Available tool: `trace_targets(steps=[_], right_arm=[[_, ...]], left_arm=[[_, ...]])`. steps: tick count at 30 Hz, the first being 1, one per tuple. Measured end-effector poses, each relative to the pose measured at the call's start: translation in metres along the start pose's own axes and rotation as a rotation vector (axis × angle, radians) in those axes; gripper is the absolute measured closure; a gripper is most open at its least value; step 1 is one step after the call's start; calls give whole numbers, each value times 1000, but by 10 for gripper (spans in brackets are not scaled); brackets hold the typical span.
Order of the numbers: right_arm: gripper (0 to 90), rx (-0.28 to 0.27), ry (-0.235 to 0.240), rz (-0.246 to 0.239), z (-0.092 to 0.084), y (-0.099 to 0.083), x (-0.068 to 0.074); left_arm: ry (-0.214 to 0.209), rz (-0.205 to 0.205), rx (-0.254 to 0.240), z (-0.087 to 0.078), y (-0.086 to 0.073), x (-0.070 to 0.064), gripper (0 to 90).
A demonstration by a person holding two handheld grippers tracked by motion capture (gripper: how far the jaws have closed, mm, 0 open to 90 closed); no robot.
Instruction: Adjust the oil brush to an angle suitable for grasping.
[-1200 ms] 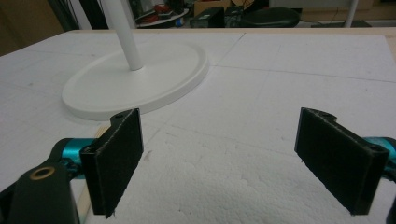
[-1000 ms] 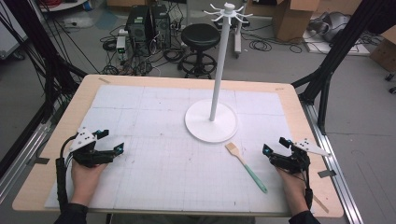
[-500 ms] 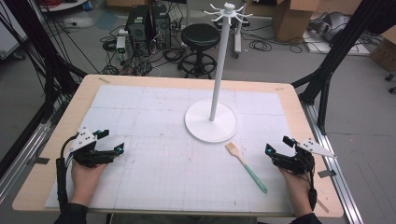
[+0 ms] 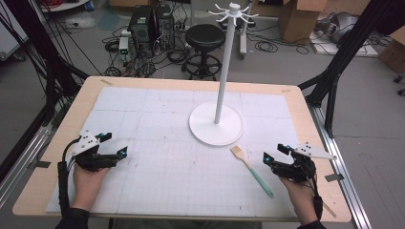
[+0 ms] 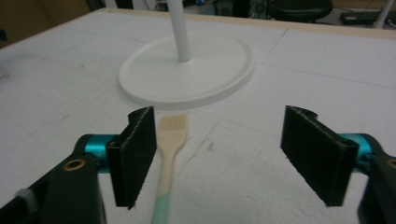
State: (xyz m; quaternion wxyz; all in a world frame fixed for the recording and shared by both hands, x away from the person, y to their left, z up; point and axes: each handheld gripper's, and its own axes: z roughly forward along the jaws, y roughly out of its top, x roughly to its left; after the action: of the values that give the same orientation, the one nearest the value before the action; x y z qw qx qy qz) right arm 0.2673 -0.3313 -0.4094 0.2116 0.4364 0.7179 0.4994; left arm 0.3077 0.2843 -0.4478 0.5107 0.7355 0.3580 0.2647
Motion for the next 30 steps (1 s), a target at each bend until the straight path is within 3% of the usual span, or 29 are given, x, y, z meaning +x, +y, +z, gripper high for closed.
trace_targets(steps=[5,8,11,12,16,25,30], right_arm=[[336,44,22,-19,6,-5,6],[407,91,46,-18,13,-10,9],[430,128,42,-26,16,-13,11],[452,172,41,-34,18,-14,15],[500,237,31,-67,22,-17,24],[598,320,44,-105,29,-23,30],[670,374,33,-149,35,-25,36]], left_arm=[[3,4,3,0,0,0,166],[3,5,3,0,0,0,167],[3,7,5,0,0,-1,166],[3,11,5,0,0,-1,166],[4,13,6,0,0,-1,166],[6,14,8,1,0,-1,167],[8,19,10,1,0,-2,166]])
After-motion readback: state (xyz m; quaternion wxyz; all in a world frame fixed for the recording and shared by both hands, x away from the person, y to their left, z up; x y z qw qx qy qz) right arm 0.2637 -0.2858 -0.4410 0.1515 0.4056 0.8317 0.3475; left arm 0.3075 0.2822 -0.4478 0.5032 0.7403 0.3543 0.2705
